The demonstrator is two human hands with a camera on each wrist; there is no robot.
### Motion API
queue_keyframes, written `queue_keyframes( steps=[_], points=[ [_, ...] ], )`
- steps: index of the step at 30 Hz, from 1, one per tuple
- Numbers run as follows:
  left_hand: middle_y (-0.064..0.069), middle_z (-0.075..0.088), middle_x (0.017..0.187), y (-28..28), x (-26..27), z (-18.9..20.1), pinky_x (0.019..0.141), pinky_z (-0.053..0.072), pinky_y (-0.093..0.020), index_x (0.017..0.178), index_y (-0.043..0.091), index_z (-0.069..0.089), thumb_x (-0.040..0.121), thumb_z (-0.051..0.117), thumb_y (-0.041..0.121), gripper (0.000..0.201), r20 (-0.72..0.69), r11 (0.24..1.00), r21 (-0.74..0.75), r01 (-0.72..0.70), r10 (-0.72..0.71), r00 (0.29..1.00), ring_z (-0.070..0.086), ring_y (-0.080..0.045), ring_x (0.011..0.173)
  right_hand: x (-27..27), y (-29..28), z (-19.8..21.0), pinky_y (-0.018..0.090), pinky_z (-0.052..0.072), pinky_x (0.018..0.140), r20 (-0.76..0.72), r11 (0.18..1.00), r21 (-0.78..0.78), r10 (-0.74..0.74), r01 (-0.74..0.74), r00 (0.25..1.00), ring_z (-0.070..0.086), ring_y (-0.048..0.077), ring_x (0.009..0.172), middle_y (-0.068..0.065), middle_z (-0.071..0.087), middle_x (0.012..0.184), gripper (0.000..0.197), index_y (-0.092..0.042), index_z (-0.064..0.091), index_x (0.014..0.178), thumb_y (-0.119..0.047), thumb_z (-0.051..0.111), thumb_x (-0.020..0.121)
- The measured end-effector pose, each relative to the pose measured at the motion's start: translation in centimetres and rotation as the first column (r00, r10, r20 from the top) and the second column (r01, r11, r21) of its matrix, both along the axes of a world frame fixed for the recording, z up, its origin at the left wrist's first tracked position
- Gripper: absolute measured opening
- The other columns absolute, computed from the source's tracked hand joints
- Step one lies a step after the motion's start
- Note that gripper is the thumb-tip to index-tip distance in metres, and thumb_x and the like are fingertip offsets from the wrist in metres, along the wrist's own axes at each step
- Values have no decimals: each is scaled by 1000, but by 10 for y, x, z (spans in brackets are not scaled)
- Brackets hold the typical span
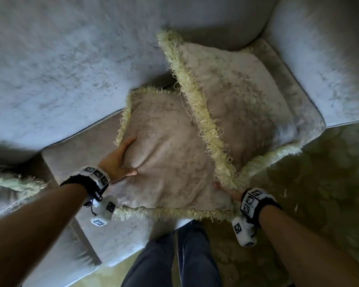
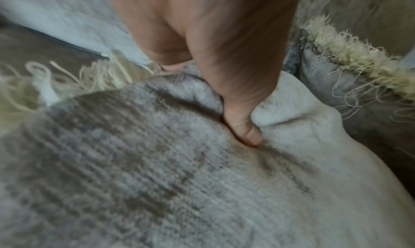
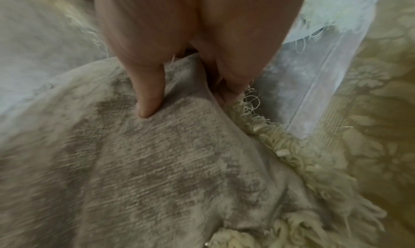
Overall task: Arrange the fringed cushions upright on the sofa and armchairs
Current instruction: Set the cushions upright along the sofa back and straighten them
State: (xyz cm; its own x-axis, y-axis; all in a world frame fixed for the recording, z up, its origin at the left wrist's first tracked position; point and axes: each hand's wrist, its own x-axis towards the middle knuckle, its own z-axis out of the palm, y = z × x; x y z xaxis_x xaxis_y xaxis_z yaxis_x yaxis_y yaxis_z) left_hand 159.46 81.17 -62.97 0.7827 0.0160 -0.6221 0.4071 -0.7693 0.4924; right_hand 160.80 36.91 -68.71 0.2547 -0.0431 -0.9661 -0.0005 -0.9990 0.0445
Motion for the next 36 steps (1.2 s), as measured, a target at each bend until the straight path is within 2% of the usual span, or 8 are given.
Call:
queue_keyframes(
  steps=[4,7,10,13,19,26,32,36],
  points=[
    [-15,46,144,42,-72,18,99,45,-40,152,37,5,67,87,34,117,22,997,-2,-82,82,996,55,-35,120,-3,90,59,33,34,108,100,944,261,-235,202,967,43,27,132,9,44,148,61,-12,41,144,-45,55,94],
    [-10,39,149,70,-136,25,103,42,-42,151,38,10,66,88,29,116,38,975,-11,-224,224,974,48,-29,126,-14,125,64,26,43,90,26,807,399,-485,436,874,56,25,117,2,63,121,58,-12,62,123,-43,78,77],
    [-7,41,145,83,-204,20,101,40,-35,148,42,14,61,91,24,117,61,927,24,-374,372,926,48,-27,126,-27,153,56,30,47,95,8,776,552,-372,306,928,57,19,117,-6,59,129,106,-39,34,146,-58,84,55],
    [-15,40,144,78,-257,2,100,38,-33,144,44,11,61,92,24,118,-18,866,72,-495,498,867,46,-28,126,-32,182,42,39,40,110,19,768,629,-165,117,986,39,15,136,-13,33,151,122,-67,-8,137,-36,87,68],
    [-20,29,144,79,-280,-28,103,43,-50,144,55,-8,58,90,40,131,-127,840,135,-526,541,831,44,-41,125,-27,208,37,44,31,111,183,850,517,8,-103,983,20,37,143,12,1,157,116,-50,-2,148,-42,84,70],
    [-13,12,152,127,-233,-20,103,44,-51,139,63,-12,34,93,57,149,-134,851,115,-513,525,840,36,-40,133,14,238,40,43,23,117,226,791,605,-60,-92,972,17,21,146,-6,11,161,126,-46,-3,150,-53,86,61],
    [-10,-11,161,141,-188,-29,113,26,-60,124,68,-33,31,94,55,159,-185,906,102,-410,422,887,4,-36,148,39,267,19,51,19,118,121,843,537,-114,31,986,10,21,148,-10,2,162,144,-59,-12,142,-64,89,39],
    [-15,-6,160,148,-183,-45,111,30,-62,124,63,-39,26,95,54,166,-243,923,125,-365,385,890,16,-40,145,47,274,10,46,22,118,59,835,547,-110,60,992,15,18,147,-11,2,162,146,-73,-21,126,-57,94,36]
  ],
)
